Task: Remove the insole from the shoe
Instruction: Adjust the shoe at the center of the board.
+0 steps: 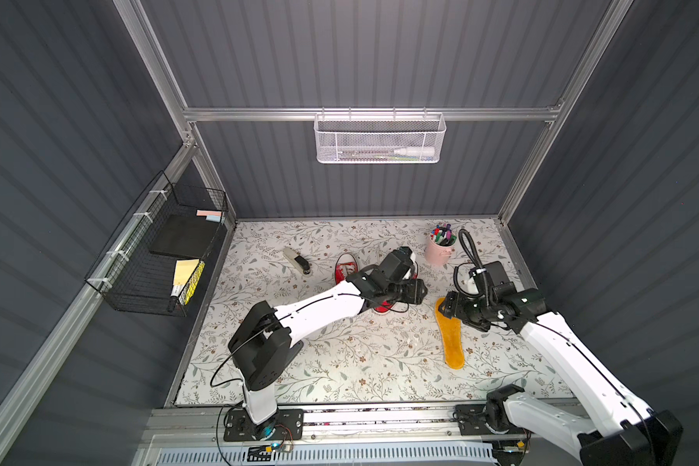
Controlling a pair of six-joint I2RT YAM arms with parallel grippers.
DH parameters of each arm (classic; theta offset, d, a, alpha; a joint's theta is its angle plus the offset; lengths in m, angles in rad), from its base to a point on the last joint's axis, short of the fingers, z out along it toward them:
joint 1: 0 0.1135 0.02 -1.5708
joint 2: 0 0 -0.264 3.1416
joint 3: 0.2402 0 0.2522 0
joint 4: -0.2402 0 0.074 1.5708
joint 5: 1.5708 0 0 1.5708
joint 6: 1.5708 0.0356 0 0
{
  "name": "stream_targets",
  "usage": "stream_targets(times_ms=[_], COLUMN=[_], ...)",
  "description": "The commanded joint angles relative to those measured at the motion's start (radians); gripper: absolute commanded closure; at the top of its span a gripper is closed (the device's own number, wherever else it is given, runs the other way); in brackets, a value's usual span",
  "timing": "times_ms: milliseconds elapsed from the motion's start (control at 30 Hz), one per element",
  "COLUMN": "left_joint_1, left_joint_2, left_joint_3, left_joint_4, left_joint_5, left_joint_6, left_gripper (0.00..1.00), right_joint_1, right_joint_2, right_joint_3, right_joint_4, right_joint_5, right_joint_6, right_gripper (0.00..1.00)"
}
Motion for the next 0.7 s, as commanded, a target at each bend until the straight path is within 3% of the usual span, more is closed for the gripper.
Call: stream_targets(times_ms=[0, 167, 333, 433, 567, 667], left_joint_1=[0.057, 0.102, 0.106, 0.109, 0.109, 0.109], left_joint_2=[0.041, 0.115, 0.195, 0.228, 0.246, 0.235], left_joint_3=[0.013, 0.023, 0.061, 0.062, 0.058, 0.03], left_joint_4=[-0.225, -0.179, -0.179, -0.172, -0.116, -0.055], left_joint_5=[-0.103, -0.06, -0.063, -0.049, -0.001, -0.003], left_joint_6=[0.107, 0.119, 0.125, 0.124, 0.108, 0.033], left_gripper=[0.29, 0.27, 0.31, 0.38, 0.56, 0.67], right_joint_1=[-0.001, 0.012, 0.031, 0.031, 0.031, 0.031], right_joint_2=[0.045, 0.184, 0.238, 0.249, 0.248, 0.244], right_joint_3=[0.029, 0.058, 0.051, 0.051, 0.048, 0.043], right_joint_4=[0.046, 0.109, 0.16, 0.161, 0.16, 0.157], right_joint_5=[-0.086, -0.118, -0.125, -0.125, -0.12, -0.116], right_joint_6=[-0.017, 0.042, 0.057, 0.052, 0.049, 0.048], right_gripper=[0.19, 0.23, 0.24, 0.24, 0.25, 0.25])
